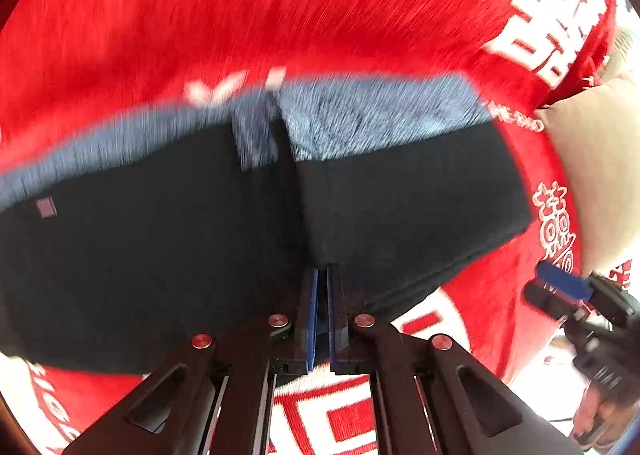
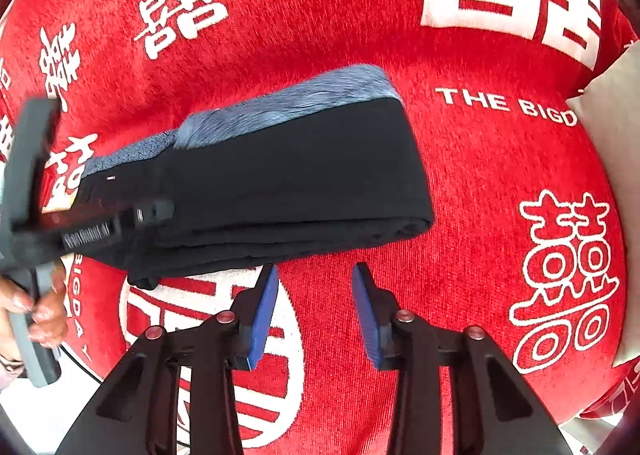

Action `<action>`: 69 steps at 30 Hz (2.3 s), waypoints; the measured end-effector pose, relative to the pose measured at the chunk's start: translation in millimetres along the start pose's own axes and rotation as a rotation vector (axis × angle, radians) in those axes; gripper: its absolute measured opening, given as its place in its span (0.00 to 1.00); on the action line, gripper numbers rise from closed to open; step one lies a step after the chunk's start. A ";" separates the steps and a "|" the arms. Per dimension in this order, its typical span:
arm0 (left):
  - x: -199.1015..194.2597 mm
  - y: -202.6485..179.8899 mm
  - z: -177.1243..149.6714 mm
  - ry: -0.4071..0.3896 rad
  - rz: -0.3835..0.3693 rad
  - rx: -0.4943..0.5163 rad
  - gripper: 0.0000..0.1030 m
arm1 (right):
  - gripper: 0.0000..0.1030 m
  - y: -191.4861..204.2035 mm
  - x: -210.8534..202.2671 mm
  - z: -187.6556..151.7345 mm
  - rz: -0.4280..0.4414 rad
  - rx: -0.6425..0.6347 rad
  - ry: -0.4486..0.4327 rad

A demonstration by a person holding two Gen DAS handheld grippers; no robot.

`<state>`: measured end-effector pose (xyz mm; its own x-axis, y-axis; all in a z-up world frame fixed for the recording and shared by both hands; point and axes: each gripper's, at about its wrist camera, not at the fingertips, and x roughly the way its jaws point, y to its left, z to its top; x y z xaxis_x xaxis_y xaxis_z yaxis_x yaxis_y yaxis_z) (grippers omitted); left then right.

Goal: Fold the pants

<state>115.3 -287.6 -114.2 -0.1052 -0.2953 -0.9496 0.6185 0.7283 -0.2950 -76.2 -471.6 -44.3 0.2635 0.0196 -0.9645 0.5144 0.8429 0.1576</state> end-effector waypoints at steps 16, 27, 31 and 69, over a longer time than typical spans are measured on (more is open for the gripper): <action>-39.7 -8.9 -1.4 -0.119 0.103 -0.111 0.06 | 0.48 -31.1 12.5 52.0 0.042 0.127 -0.014; 10.8 -42.7 18.4 -0.103 0.139 -0.095 0.06 | 0.49 -38.4 51.4 64.4 0.024 0.140 0.034; 6.2 -44.3 20.9 -0.106 0.150 -0.093 0.06 | 0.50 -35.6 45.7 62.6 0.028 0.106 0.025; -56.3 60.7 -69.4 -0.072 0.306 -0.366 0.93 | 0.67 78.8 21.1 30.9 0.067 -0.106 0.110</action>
<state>104.7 -183.8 -86.0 0.1010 -0.0665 -0.9927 0.2968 0.9544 -0.0337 -4.9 -421.4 -45.6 0.2001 0.1314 -0.9709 0.4083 0.8896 0.2045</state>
